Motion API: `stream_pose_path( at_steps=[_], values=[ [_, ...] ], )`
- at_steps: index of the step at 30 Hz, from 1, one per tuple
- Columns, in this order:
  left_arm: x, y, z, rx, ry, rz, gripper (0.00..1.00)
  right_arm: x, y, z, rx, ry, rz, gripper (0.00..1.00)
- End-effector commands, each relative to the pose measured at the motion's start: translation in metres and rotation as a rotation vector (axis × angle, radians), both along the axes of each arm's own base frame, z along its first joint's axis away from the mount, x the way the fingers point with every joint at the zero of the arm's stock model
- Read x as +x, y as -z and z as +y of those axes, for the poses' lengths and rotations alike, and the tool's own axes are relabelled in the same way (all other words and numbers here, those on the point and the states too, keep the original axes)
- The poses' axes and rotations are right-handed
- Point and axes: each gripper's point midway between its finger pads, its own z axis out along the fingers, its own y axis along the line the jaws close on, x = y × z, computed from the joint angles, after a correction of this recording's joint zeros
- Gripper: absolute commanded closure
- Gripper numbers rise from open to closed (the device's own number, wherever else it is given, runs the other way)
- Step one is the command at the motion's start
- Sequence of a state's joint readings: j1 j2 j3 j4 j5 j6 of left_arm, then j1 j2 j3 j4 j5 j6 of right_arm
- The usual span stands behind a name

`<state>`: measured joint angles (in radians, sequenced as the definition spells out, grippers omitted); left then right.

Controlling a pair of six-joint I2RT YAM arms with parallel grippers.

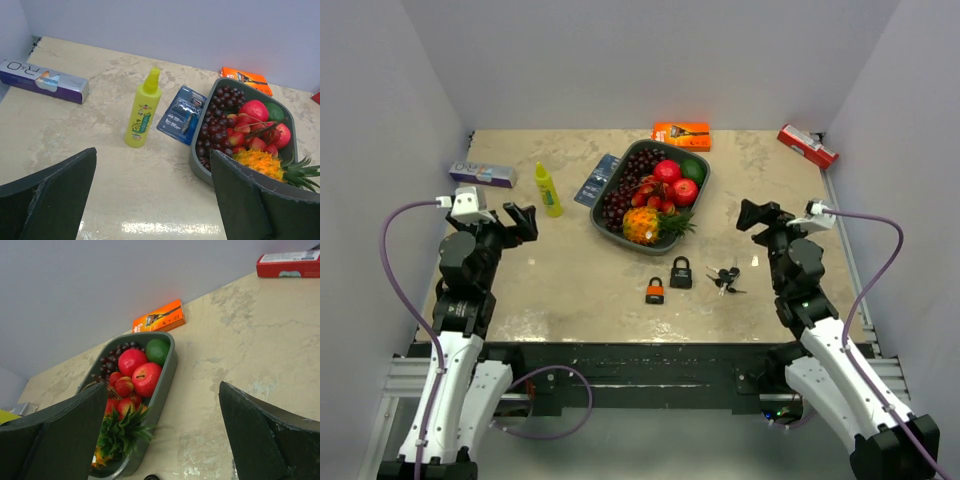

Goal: Unlock with the key

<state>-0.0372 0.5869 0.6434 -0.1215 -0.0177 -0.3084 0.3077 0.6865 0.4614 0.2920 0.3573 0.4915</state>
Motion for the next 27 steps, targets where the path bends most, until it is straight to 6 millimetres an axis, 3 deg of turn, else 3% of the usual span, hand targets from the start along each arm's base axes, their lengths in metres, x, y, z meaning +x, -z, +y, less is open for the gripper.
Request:
stream_pose_path(
  at_steps=[1, 2, 8, 15, 19, 27],
  values=[
    [0.0, -0.019, -0.005, -0.027, 0.005, -0.046, 0.0, -0.001, -0.003, -0.007, 0.055, 0.054, 0.054, 0.05],
    [-0.001, -0.018, -0.006, -0.023, 0.009, -0.045, 0.01, -0.001, 0.011, -0.009, 0.043, 0.067, 0.116, 0.06],
    [-0.002, -0.011, -0.008, 0.013, 0.026, -0.036, 0.01, -0.004, 0.034, 0.006, 0.042, -0.007, 0.241, 0.14],
    [-0.001, -0.003, -0.007, 0.019, 0.018, -0.015, 0.01, -0.019, 0.059, -0.007, 0.131, 0.097, 0.38, 0.25],
    [-0.001, -0.002, -0.007, 0.019, 0.017, -0.012, 0.02, -0.025, 0.086, -0.005, 0.177, 0.113, 0.46, 0.32],
    [-0.001, 0.003, -0.002, 0.024, -0.01, 0.007, 0.01, -0.016, 0.125, 0.012, 0.259, 0.102, 0.574, 0.44]
  ],
)
